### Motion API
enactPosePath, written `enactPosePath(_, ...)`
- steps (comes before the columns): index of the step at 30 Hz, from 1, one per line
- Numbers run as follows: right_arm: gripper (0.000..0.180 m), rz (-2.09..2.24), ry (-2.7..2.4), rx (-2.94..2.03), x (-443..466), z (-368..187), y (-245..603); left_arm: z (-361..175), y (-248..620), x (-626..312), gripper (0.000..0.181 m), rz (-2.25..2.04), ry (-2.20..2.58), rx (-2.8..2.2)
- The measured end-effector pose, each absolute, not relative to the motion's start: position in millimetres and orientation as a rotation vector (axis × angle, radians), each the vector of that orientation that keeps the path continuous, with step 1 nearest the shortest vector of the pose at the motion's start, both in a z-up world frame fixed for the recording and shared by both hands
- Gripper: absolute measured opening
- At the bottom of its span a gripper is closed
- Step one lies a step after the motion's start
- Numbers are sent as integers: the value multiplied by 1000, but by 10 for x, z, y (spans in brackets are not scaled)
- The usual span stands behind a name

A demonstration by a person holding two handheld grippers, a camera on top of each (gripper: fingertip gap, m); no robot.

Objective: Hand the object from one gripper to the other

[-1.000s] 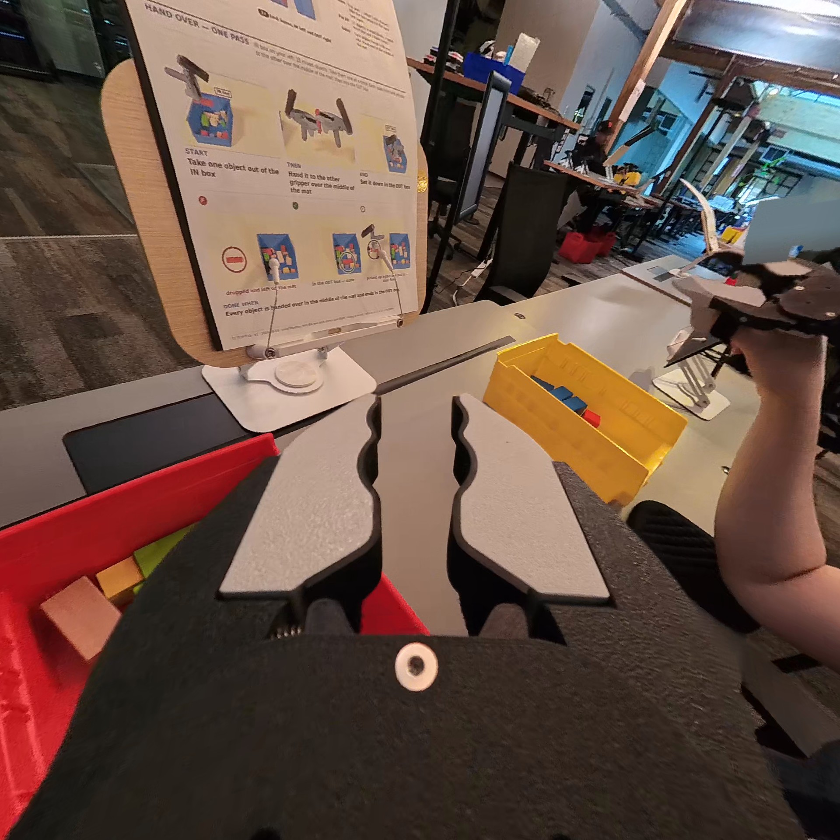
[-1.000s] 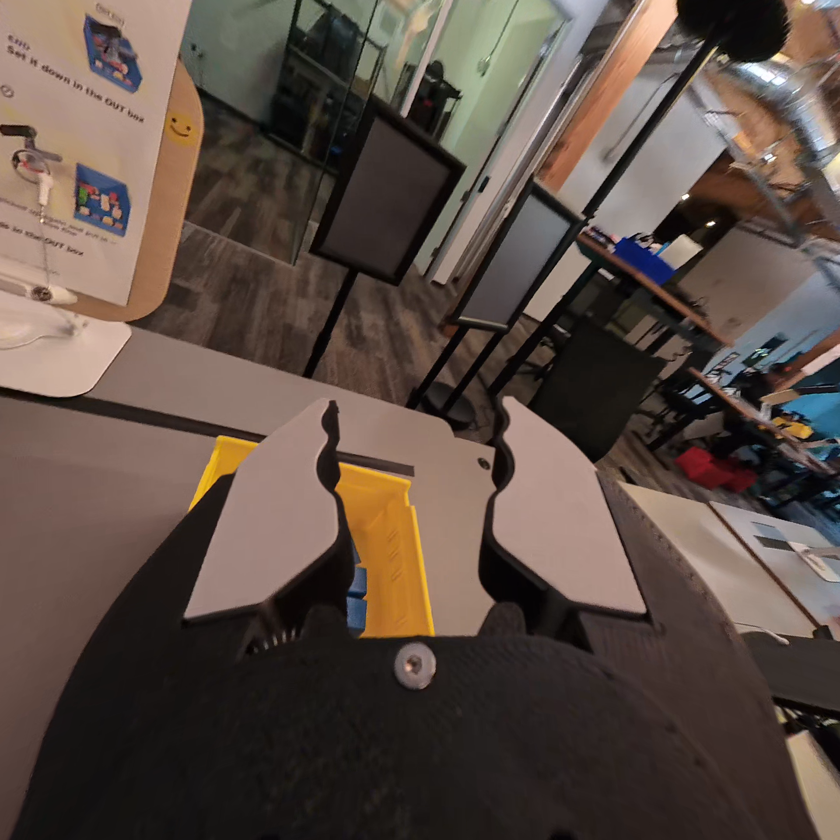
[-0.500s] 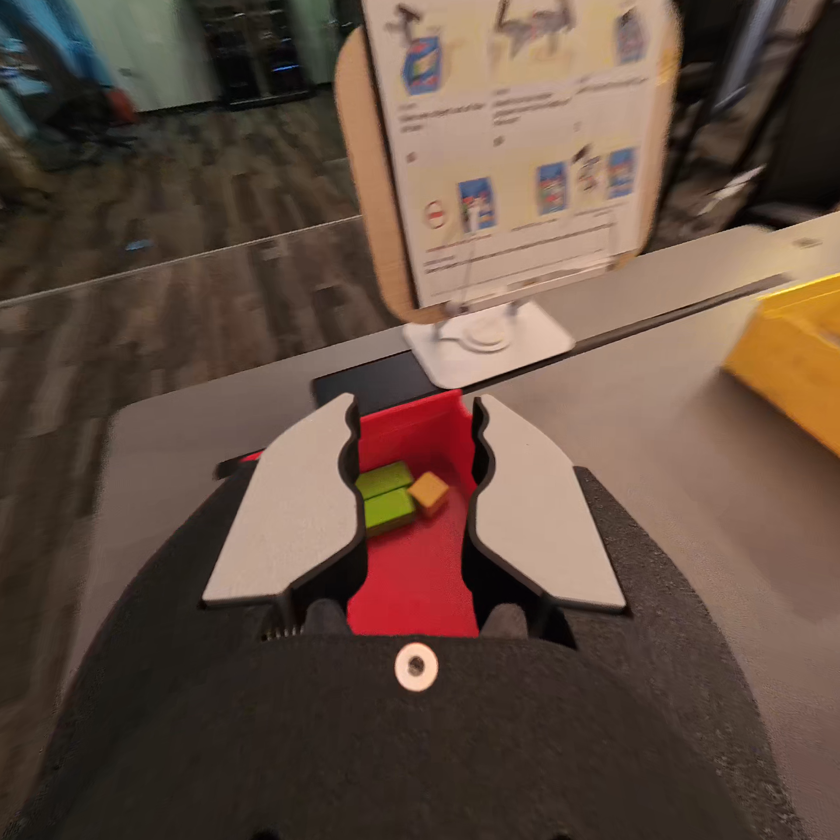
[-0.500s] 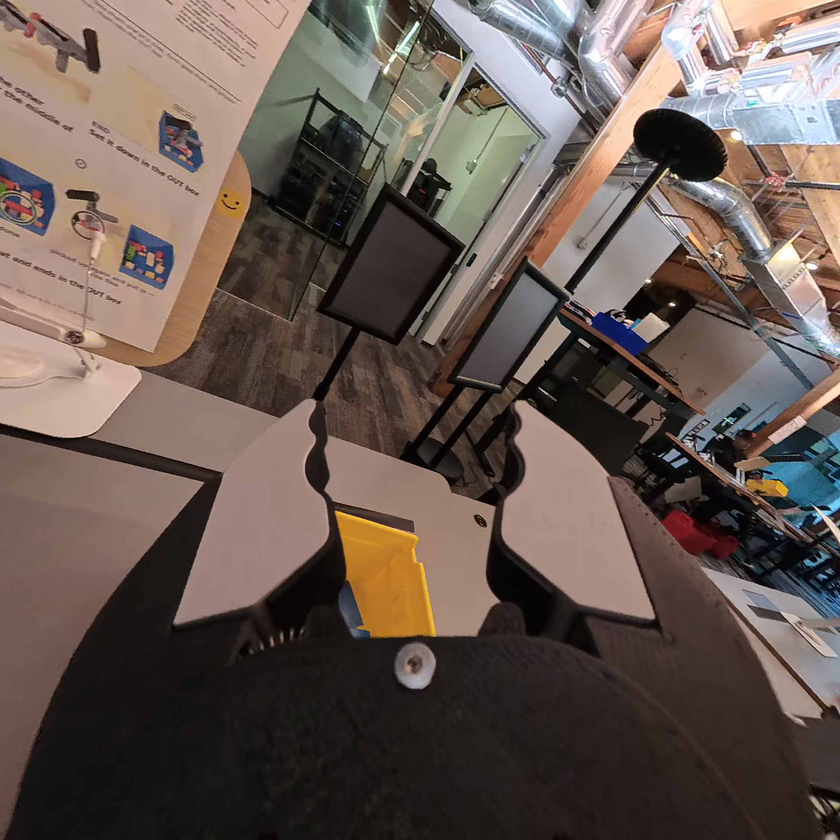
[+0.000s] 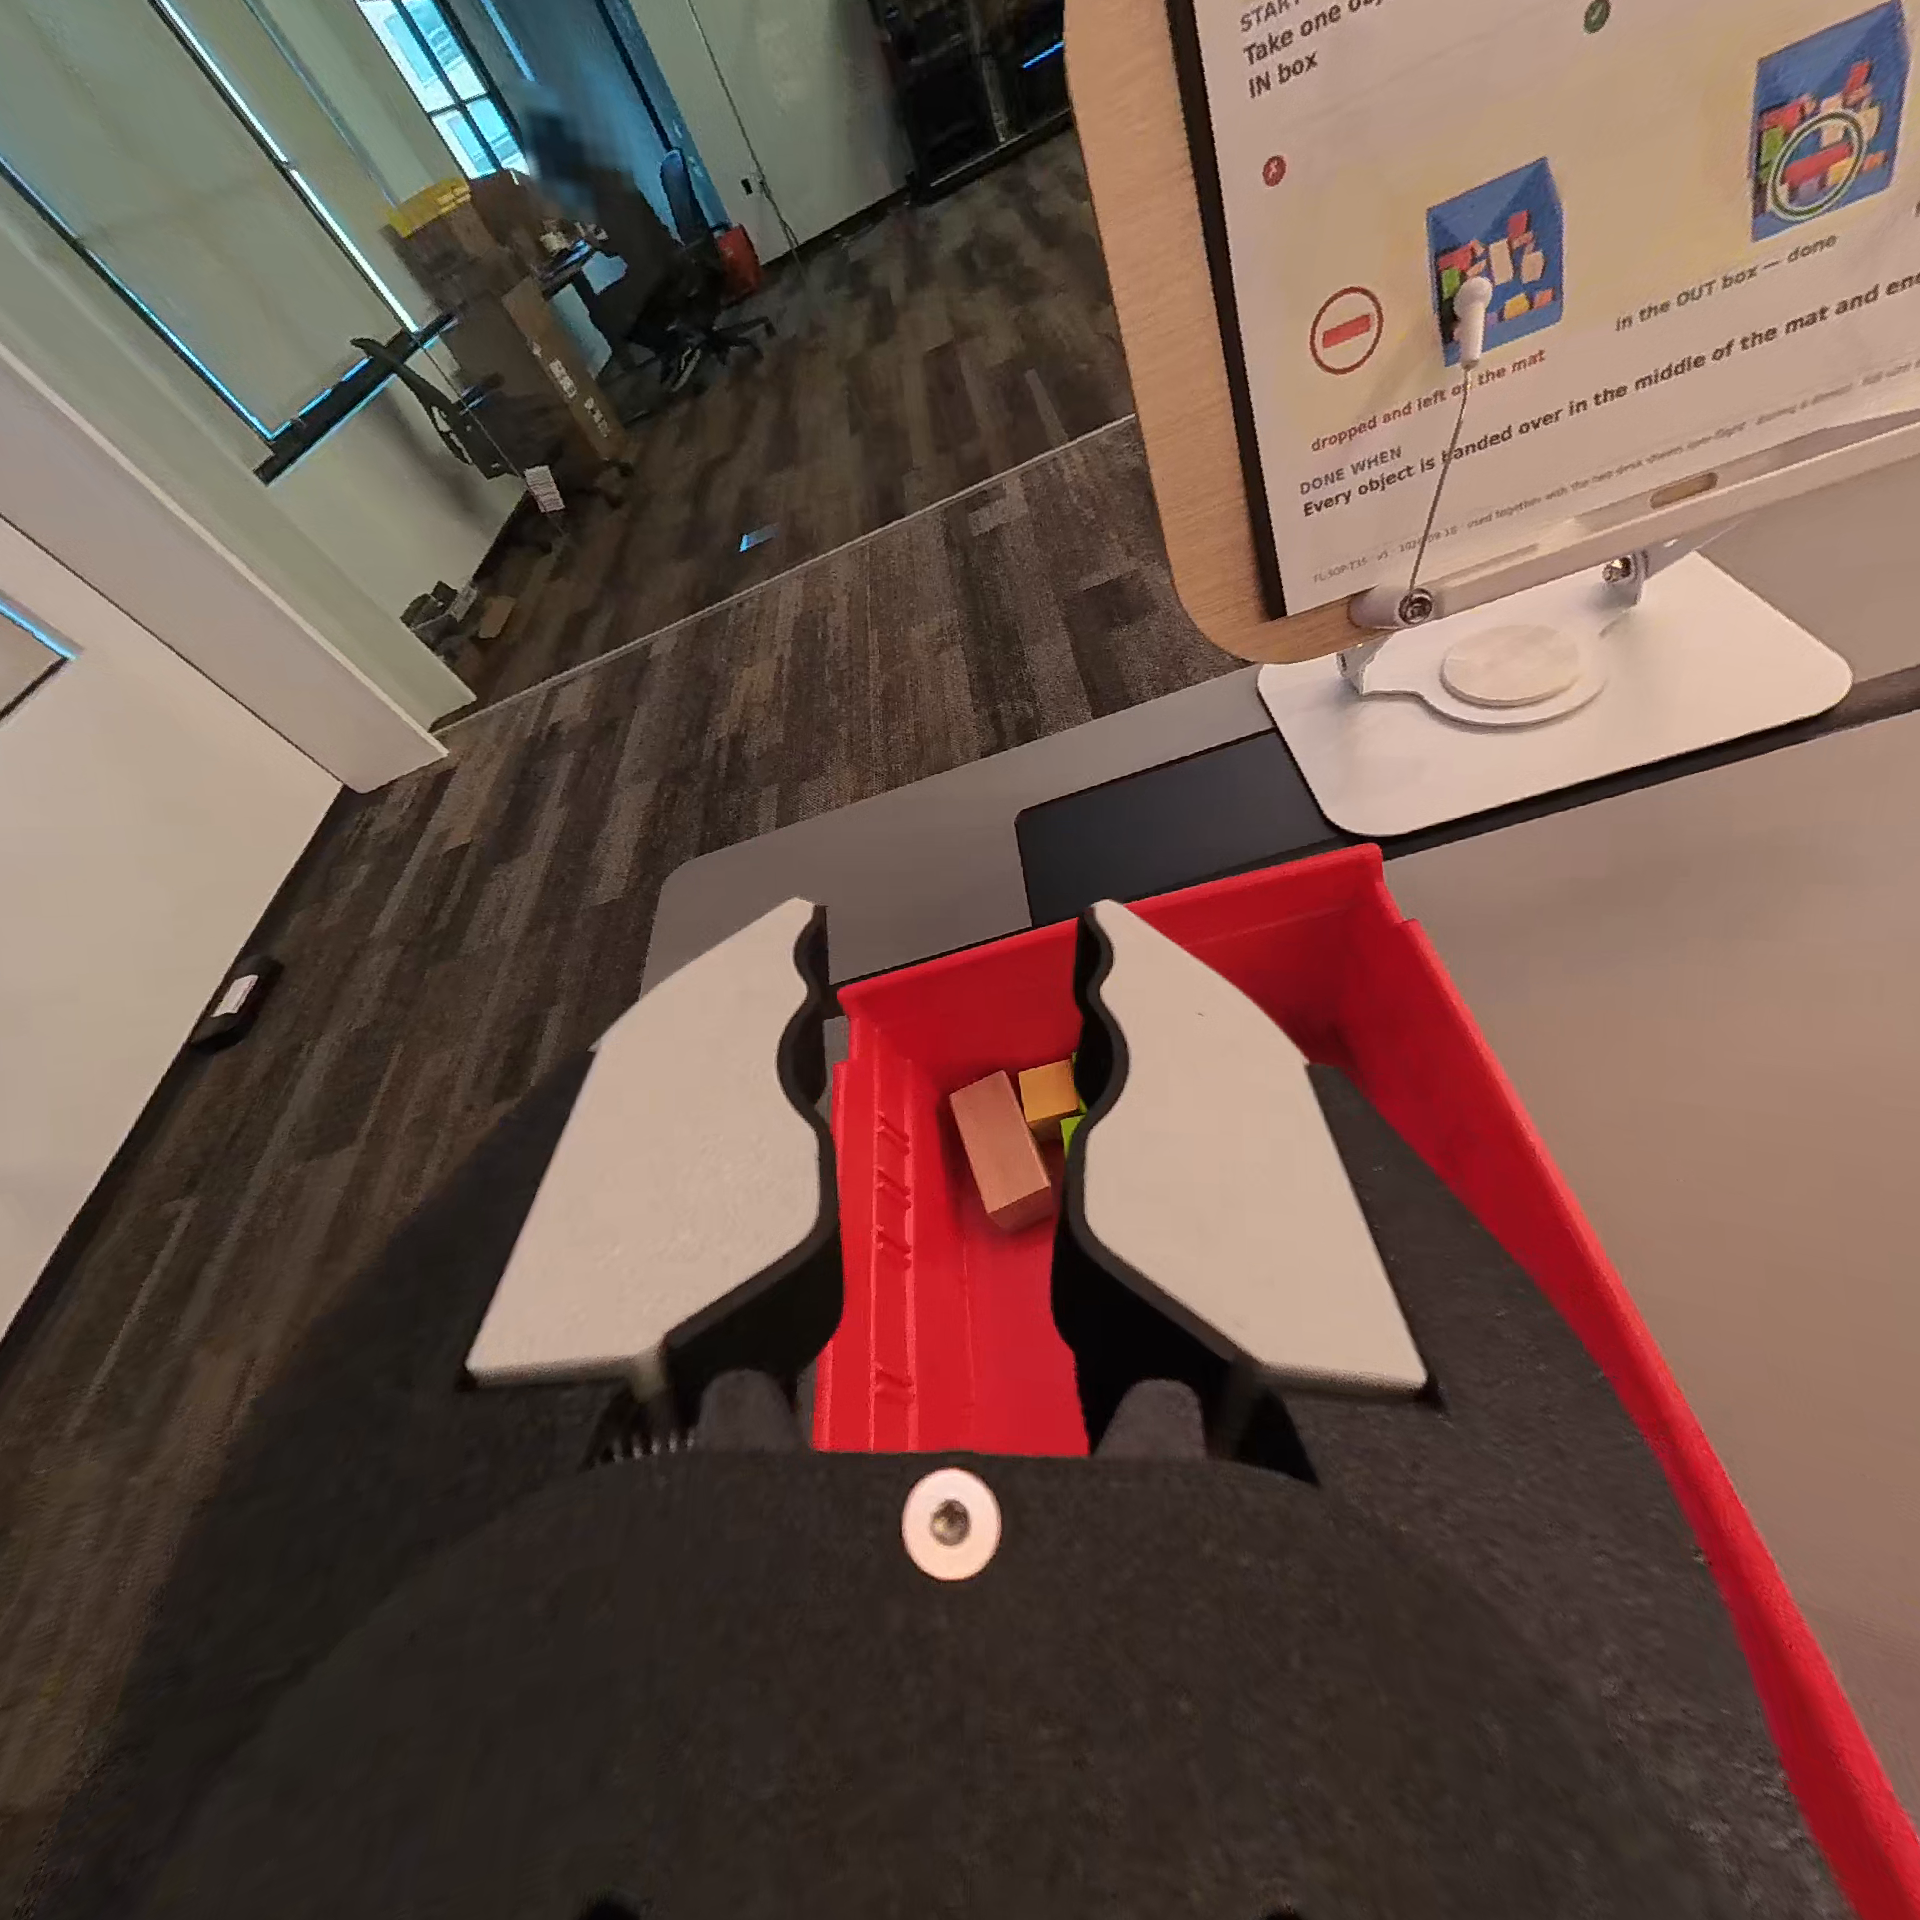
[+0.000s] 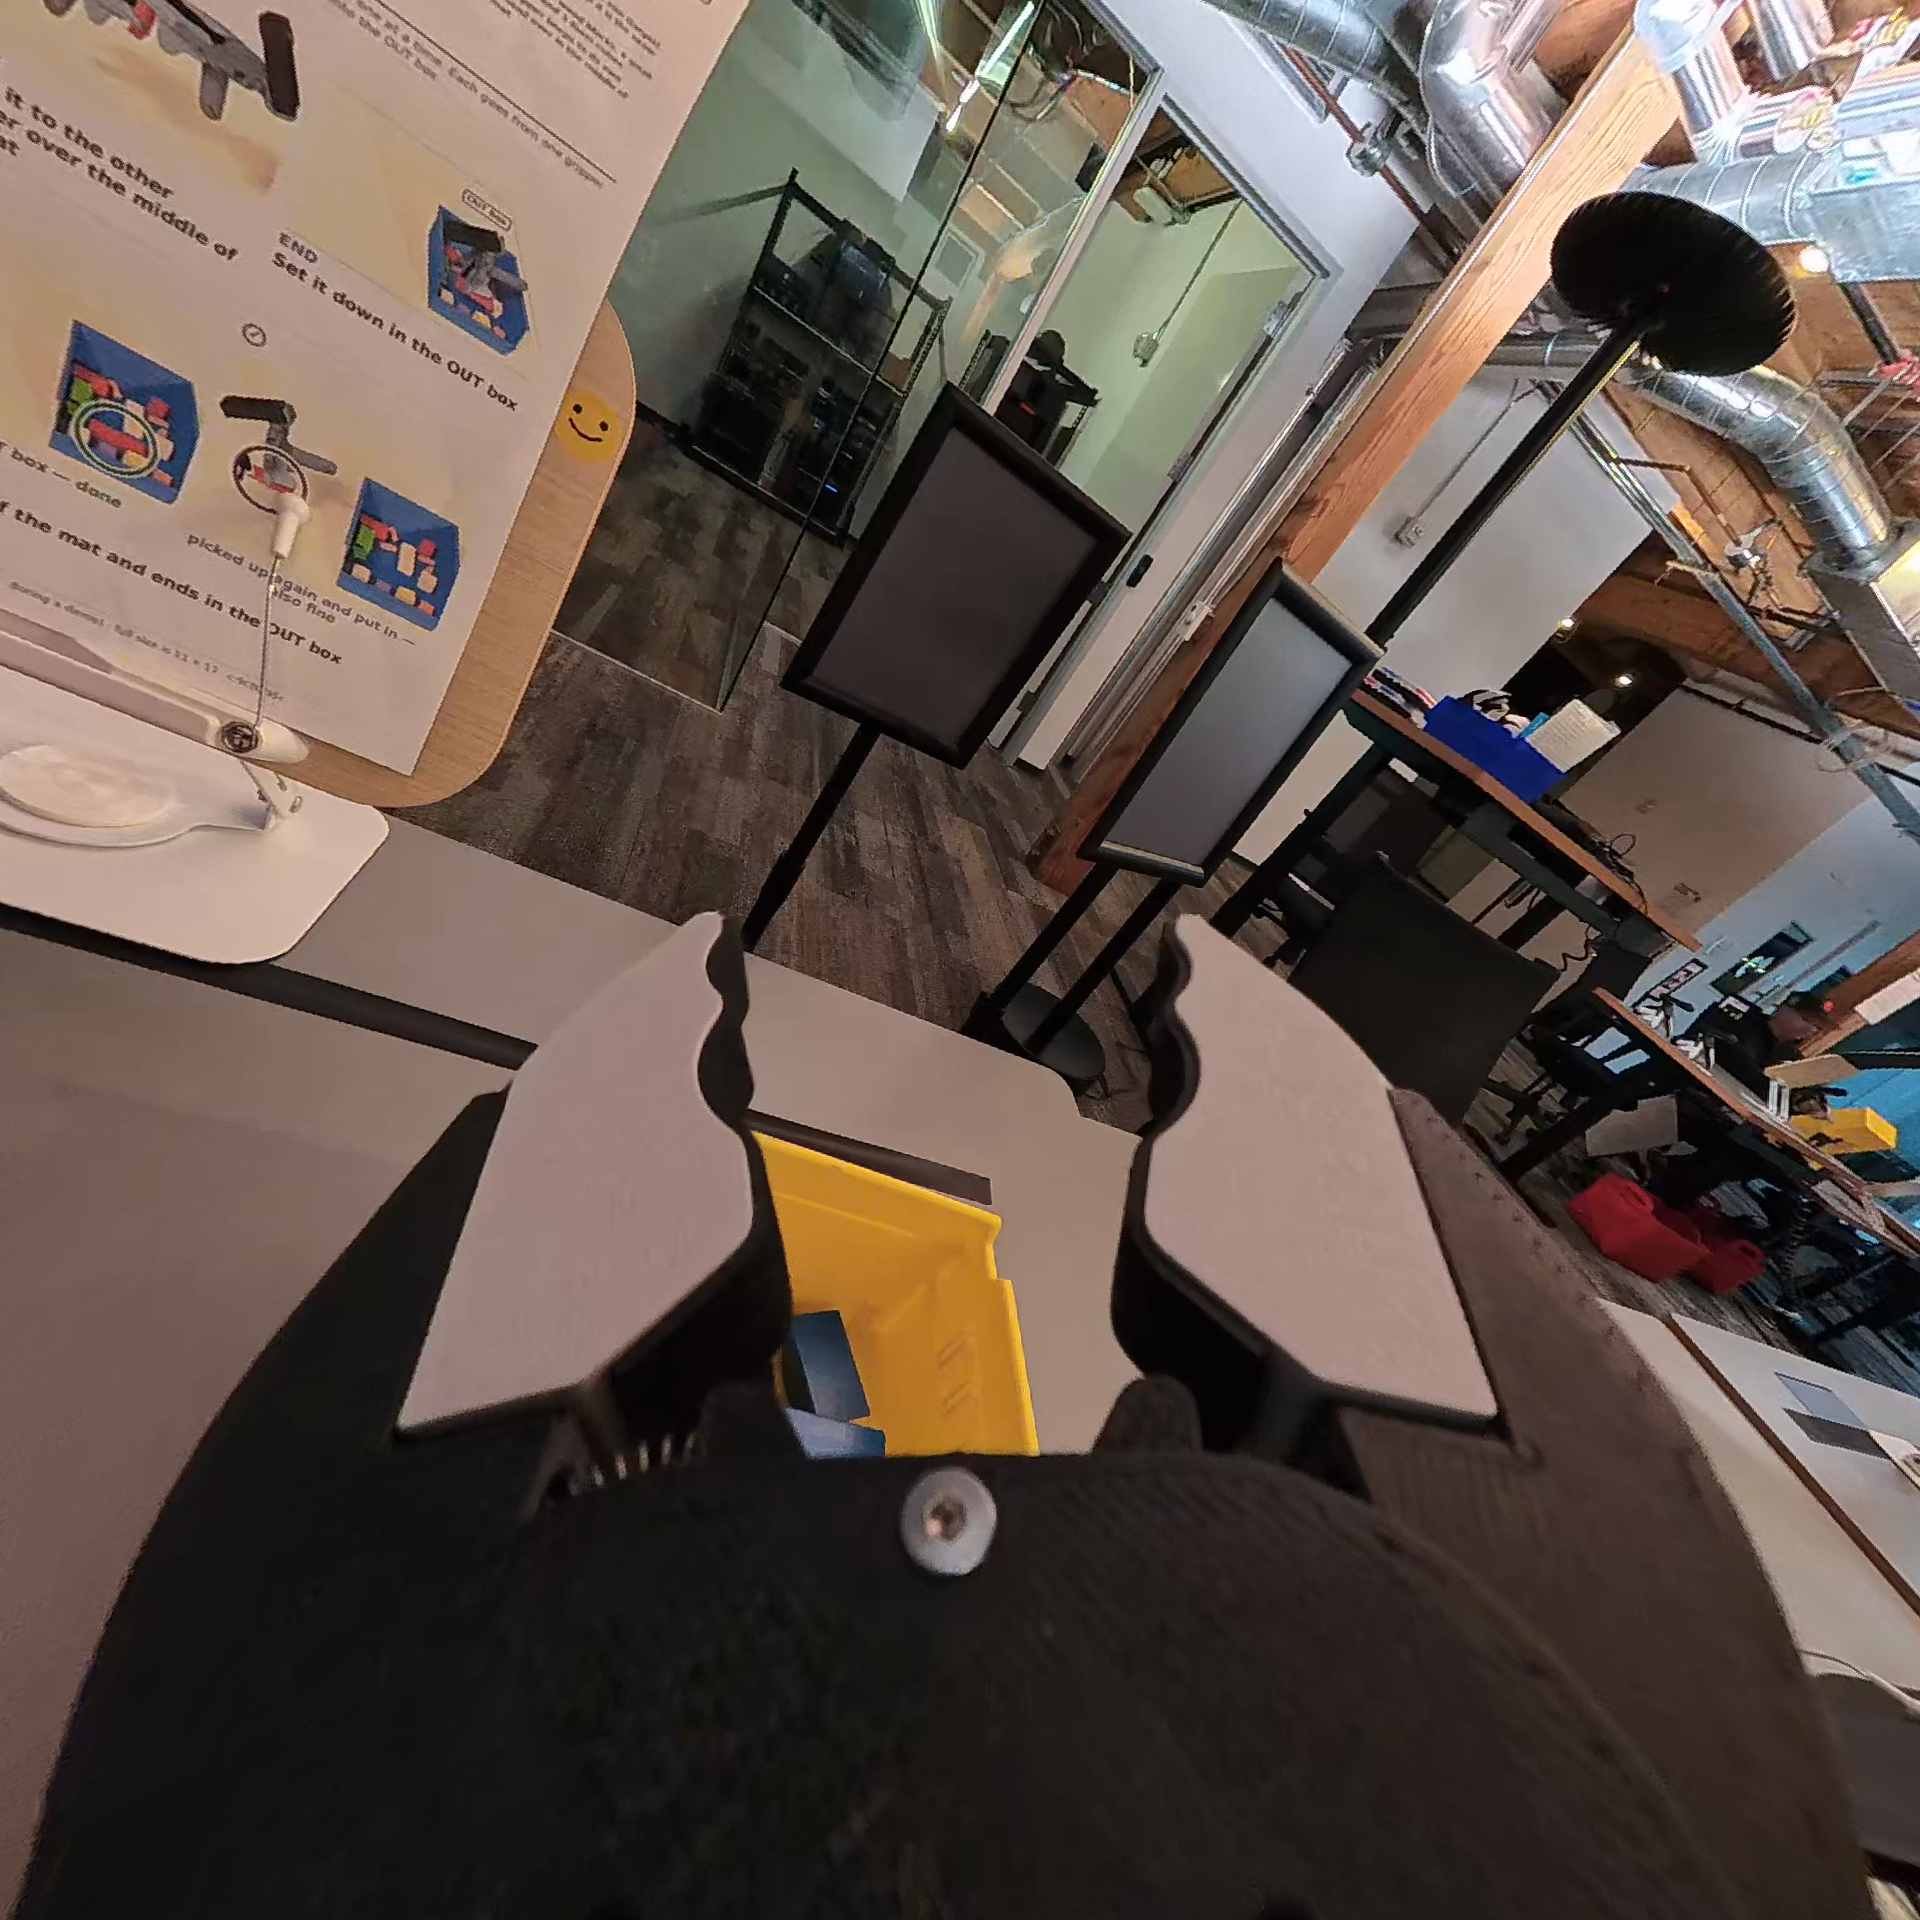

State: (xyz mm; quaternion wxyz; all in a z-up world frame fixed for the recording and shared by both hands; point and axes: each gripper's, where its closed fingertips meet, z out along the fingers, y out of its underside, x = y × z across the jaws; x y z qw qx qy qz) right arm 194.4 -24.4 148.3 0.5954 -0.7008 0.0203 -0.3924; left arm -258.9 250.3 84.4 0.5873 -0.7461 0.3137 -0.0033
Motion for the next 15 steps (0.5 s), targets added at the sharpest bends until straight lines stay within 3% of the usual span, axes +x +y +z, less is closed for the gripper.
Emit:
enactPosePath(7,76,-862,21,-1658,1934,1421,-199,685,2506,-2475,45,-133,784,-1786)
enactPosePath(15,76,-829,-38,-1680,1905,1361,-135,-356,2476,-1994,42,-306,1375,-1793)
